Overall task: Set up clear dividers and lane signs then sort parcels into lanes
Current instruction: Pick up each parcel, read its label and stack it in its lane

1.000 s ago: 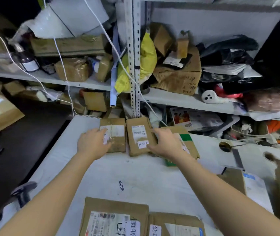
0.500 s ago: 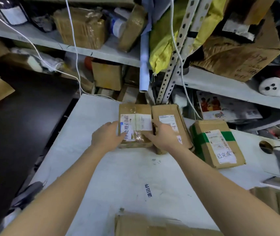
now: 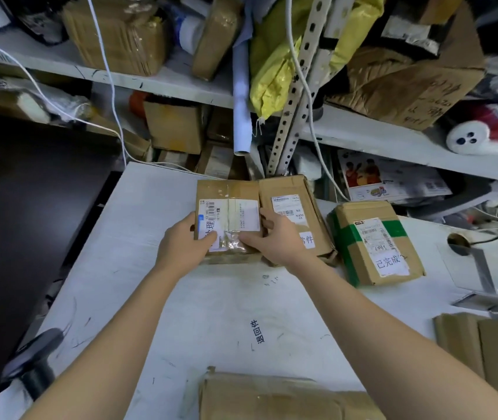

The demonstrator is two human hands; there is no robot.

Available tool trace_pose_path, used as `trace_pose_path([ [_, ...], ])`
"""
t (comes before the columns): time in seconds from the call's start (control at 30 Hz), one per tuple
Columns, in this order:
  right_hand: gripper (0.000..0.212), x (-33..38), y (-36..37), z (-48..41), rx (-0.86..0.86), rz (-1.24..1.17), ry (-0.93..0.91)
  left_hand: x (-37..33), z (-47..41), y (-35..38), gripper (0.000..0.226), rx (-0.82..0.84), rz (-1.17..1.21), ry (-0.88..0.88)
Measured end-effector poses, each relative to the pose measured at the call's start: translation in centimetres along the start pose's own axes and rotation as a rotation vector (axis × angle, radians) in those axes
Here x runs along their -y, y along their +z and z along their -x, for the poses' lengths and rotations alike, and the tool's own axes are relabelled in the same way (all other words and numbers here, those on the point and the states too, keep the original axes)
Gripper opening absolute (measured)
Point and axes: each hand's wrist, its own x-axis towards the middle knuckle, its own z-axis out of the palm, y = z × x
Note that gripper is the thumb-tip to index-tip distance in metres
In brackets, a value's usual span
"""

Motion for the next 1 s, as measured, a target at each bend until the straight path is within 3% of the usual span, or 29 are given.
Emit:
trace_pose_path([
  [0.27, 0.045, 0.7, -2.3, 5.4, -0.025, -0.118, -0.081, -3.1, 4.8, -1.0, 0.045, -0.045, -0.005, 0.043],
  [0.5, 0.05, -0.4, -9.0, 13.0, -0.011, -0.175, -0.19, -8.9, 13.6, 1.1, 0.039, -0.114, -0.003, 0.085],
  [0.73, 0.041, -4.0, -19.3, 22.4, -0.074, -0.172, -0.228, -17.2, 22.3, 6.9, 0.035, -0.079, 0.025, 0.141],
  [0.87, 0.039, -7.0, -25.9, 27.3, -0.137, -0.174, -0.228, -22.1, 26.2, 11.7, 0.044, -0.026, 0.06, 0.223],
  [1.0, 0.038, -10.6, -31.2, 31.2, -0.217, -0.181, -0.186, -26.2, 28.8, 17.2, 0.034, 0.045, 0.083, 0.264],
])
